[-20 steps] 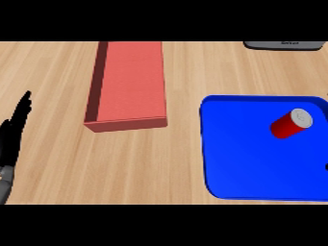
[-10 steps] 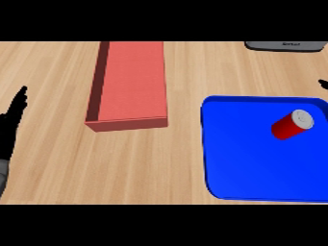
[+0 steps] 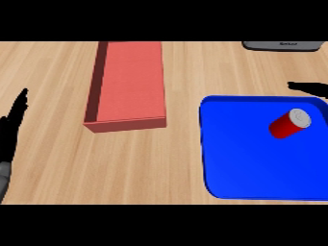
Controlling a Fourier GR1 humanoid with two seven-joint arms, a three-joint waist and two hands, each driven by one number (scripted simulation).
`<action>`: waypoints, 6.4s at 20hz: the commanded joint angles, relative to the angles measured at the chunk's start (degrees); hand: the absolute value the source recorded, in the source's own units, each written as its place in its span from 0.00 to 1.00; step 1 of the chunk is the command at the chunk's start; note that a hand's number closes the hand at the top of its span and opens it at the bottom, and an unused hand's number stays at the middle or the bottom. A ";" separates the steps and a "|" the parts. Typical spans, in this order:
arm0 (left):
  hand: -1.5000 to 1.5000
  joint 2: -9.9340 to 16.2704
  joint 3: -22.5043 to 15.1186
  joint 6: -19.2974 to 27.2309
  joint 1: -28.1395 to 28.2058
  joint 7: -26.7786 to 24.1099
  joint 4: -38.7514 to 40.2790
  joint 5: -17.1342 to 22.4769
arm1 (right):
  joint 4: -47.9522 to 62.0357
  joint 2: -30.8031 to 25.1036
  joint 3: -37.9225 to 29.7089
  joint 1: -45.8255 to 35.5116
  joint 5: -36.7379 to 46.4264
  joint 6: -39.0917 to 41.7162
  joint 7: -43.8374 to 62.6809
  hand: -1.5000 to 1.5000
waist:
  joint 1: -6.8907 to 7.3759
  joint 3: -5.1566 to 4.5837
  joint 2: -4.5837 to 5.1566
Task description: Pick the can from the tray and place it in the cardboard box
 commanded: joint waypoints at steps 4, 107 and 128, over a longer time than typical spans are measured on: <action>0.50 -1.17 2.16 -0.95 2.02 -0.70 -0.36 -1.16 | 6.67 4.87 1.12 -3.93 7.03 0.43 -3.18 0.00 | -1.01 -0.03 -0.26; 0.50 -9.31 4.37 -8.31 -5.87 0.12 -0.81 -11.49 | 38.84 47.55 -24.22 -54.42 5.42 -17.51 13.61 1.00 | 8.38 -0.35 2.39; 0.50 -9.62 5.53 -8.16 -7.02 0.33 0.77 -11.17 | 36.64 47.57 -37.36 -51.06 -8.60 -16.49 9.76 0.00 | 7.41 -0.20 2.79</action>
